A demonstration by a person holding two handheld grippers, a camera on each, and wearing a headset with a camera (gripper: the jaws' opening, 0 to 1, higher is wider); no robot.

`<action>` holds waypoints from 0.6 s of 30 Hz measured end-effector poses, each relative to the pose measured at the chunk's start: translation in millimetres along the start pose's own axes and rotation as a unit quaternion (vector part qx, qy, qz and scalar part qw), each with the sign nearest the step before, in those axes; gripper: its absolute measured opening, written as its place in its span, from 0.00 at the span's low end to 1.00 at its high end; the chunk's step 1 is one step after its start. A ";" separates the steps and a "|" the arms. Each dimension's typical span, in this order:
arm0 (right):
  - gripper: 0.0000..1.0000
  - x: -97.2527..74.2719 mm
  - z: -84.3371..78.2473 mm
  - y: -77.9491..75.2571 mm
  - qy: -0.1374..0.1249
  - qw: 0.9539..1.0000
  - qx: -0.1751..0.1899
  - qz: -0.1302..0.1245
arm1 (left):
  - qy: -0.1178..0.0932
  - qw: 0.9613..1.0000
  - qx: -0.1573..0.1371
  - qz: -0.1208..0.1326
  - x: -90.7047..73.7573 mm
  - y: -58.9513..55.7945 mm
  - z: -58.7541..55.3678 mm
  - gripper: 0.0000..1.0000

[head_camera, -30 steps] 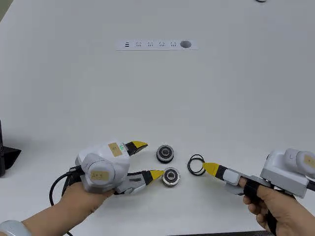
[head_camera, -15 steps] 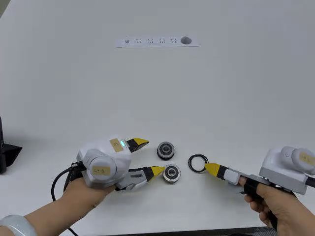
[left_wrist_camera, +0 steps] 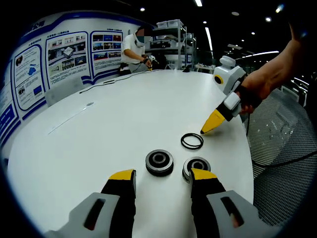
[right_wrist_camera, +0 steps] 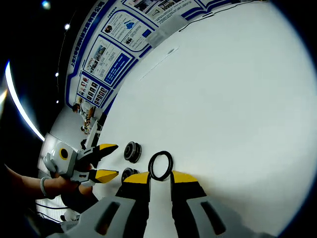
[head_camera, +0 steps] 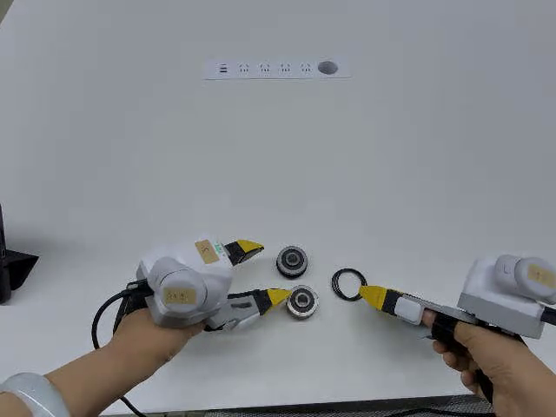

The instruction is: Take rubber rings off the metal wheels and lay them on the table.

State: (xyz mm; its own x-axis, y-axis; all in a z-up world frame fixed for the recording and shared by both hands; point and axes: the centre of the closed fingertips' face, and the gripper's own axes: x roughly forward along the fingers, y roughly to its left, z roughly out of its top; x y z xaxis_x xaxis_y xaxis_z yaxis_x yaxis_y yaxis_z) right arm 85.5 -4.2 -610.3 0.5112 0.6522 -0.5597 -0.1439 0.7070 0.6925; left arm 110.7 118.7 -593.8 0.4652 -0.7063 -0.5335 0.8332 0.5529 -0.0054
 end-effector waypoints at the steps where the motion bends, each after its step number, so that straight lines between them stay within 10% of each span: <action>1: 0.17 -0.6 0.2 1.0 0.000 1.000 -0.003 0.000 | 0.000 1.000 0.001 0.000 0.0 -0.1 0.3 0.44; 18: 0.18 12.4 16.4 29.5 -0.012 0.999 -0.026 0.038 | -0.004 1.000 0.010 -0.001 9.0 -0.4 14.4 0.31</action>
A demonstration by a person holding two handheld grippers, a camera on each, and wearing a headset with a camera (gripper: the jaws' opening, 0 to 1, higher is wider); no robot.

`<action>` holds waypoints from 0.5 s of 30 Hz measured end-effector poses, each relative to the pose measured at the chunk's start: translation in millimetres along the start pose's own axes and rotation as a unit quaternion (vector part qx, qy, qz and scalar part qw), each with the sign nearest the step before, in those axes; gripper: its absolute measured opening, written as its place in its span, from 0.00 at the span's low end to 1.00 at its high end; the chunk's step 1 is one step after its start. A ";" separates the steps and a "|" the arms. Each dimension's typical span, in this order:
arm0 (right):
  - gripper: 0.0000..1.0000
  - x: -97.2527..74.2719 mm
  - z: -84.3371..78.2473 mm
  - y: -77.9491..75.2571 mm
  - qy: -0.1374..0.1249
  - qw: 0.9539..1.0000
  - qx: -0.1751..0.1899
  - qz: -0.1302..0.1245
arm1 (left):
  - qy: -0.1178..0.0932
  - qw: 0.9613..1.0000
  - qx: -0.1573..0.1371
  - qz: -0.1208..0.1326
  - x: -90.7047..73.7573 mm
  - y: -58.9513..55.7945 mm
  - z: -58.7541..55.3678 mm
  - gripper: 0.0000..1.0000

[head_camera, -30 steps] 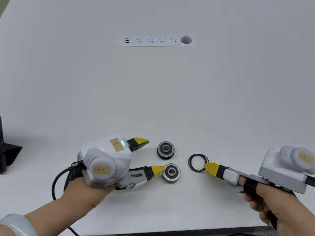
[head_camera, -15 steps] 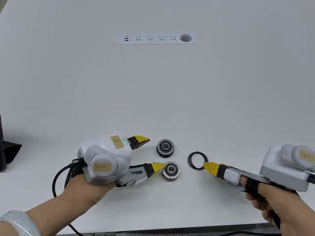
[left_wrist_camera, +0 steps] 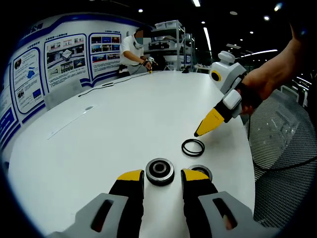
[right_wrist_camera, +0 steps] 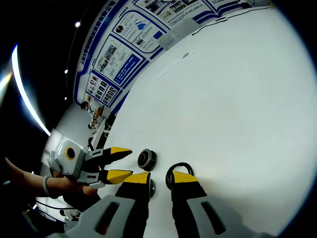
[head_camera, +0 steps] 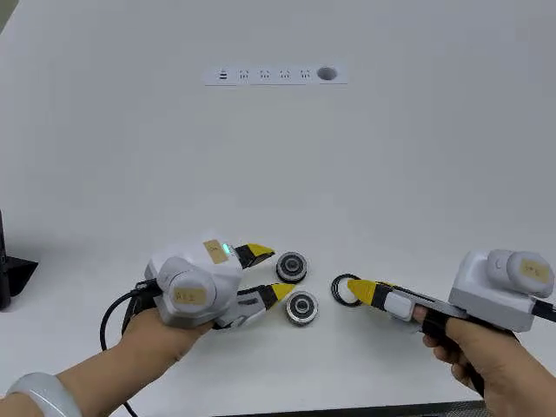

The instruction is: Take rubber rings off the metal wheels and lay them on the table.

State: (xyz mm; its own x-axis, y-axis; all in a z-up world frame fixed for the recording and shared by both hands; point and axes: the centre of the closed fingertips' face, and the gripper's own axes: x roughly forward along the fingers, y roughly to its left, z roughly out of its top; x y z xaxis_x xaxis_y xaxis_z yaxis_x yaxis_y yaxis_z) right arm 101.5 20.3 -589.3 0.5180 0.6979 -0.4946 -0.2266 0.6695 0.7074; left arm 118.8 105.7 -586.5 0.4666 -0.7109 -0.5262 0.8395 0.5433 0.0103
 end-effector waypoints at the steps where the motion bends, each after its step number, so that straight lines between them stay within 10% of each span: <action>1: 0.18 1.4 0.2 1.7 0.000 1.000 -0.001 0.002 | -0.001 1.000 0.001 -0.001 0.8 -0.3 0.6 0.30; 15: 0.18 23.2 3.2 22.9 0.014 0.999 -0.024 0.026 | 0.023 1.000 0.016 0.004 13.5 2.4 -4.0 0.18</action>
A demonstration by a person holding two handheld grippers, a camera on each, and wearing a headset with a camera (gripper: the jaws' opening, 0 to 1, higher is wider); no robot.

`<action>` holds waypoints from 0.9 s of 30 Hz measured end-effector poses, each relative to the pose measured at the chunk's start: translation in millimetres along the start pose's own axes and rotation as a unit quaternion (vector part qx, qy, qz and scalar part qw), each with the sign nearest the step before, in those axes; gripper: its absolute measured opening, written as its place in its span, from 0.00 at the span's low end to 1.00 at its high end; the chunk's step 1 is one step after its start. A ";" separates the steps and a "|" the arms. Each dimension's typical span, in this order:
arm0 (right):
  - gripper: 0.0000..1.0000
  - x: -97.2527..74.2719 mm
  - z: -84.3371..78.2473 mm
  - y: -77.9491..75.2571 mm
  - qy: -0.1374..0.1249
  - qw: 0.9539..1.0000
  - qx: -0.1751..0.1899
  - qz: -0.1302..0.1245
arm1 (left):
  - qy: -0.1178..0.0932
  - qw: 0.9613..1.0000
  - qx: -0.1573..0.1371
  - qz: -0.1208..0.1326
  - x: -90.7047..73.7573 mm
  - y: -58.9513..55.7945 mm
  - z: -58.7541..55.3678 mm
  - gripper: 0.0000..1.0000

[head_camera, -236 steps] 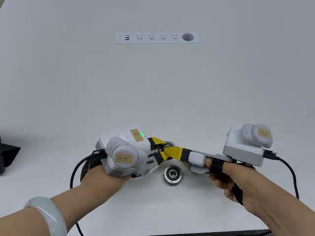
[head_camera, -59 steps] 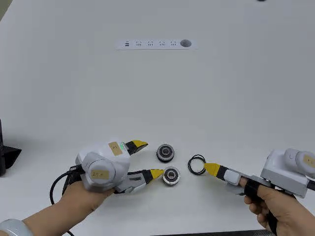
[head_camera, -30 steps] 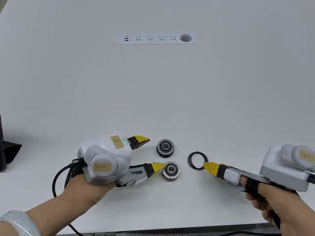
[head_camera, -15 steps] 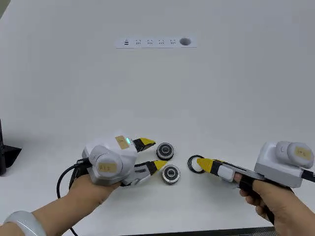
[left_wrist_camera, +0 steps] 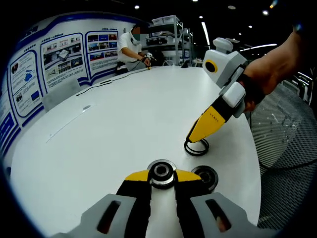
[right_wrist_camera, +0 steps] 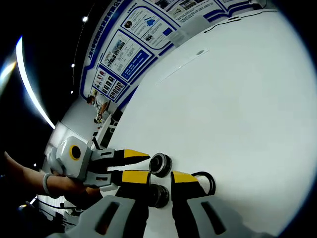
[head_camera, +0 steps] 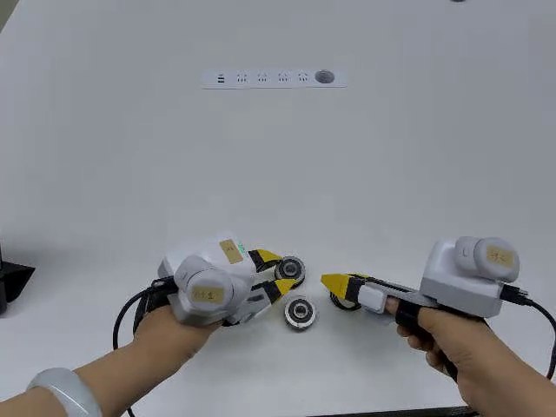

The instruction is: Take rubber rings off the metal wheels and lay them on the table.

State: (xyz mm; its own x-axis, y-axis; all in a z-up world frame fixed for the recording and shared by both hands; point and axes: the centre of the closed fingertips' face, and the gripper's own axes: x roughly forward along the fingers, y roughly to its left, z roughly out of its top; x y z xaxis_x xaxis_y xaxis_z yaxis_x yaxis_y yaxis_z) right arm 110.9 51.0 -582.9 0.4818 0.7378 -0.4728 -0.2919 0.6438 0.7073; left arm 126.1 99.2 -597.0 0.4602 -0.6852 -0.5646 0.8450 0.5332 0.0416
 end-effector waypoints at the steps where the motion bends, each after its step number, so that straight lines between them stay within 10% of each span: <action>1: 0.18 1.0 0.1 0.8 0.001 1.000 0.000 0.001 | 0.001 1.000 -0.001 0.000 0.7 -1.1 0.5 0.18; 27: 0.20 29.7 4.6 1.7 0.023 1.000 -0.015 0.012 | 0.006 1.000 -0.011 -0.008 10.1 0.3 1.8 0.14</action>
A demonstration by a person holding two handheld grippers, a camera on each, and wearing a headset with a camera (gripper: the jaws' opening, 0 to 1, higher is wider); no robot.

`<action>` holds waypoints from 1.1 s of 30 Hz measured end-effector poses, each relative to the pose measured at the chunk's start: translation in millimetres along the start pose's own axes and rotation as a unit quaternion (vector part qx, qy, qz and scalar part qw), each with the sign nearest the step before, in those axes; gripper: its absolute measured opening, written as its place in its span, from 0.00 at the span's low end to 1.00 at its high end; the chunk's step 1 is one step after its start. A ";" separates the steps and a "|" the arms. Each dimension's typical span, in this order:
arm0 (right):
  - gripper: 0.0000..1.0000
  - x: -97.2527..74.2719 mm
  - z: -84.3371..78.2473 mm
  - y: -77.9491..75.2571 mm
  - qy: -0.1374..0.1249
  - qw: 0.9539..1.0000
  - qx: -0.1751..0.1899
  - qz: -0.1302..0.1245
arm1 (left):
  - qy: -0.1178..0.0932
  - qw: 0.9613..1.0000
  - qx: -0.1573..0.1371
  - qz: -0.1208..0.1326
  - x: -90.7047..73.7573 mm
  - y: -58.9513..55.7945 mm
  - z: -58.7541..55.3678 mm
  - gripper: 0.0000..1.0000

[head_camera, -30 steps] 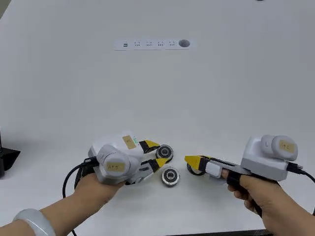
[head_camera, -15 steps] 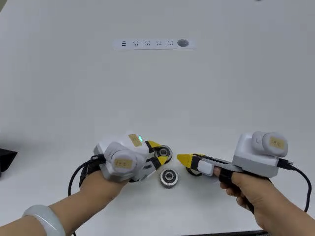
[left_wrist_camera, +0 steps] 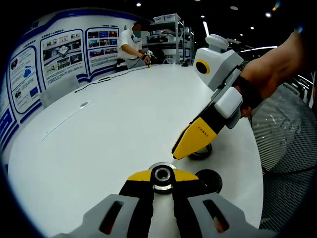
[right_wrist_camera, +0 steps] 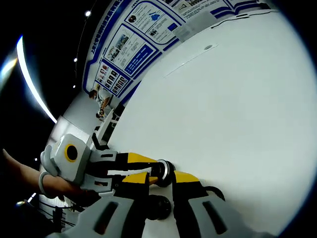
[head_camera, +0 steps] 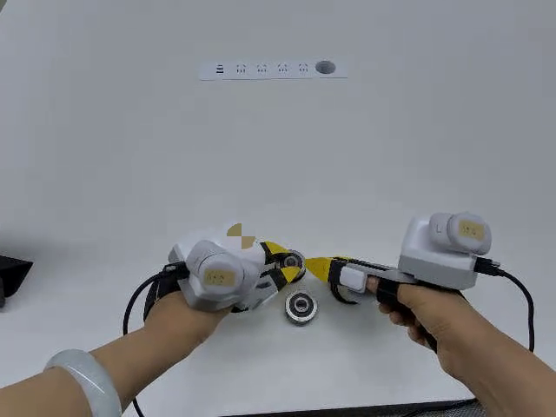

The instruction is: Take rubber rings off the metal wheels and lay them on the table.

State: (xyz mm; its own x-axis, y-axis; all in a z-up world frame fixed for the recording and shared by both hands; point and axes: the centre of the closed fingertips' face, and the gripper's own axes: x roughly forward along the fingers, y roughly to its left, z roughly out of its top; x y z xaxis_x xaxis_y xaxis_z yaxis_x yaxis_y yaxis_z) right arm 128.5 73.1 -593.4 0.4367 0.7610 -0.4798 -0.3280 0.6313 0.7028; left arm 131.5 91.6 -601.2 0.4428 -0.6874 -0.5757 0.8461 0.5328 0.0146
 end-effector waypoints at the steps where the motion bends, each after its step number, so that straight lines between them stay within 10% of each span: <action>1: 0.21 1.4 -0.3 0.3 0.001 1.000 0.000 0.001 | 0.000 1.000 0.002 0.000 0.0 -0.1 0.1 0.14; 33: 0.24 14.4 -9.6 1.9 0.009 0.997 0.074 0.035 | -0.005 1.000 -0.001 0.003 -0.4 0.9 -0.5 0.13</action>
State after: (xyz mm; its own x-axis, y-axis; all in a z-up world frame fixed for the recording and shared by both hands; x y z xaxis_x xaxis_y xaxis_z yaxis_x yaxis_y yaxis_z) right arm 126.1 86.7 -604.0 0.4012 0.8055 -0.4361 -0.2292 0.5492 0.8037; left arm 131.9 92.6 -601.4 0.4511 -0.6893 -0.5669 0.8427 0.5382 0.0161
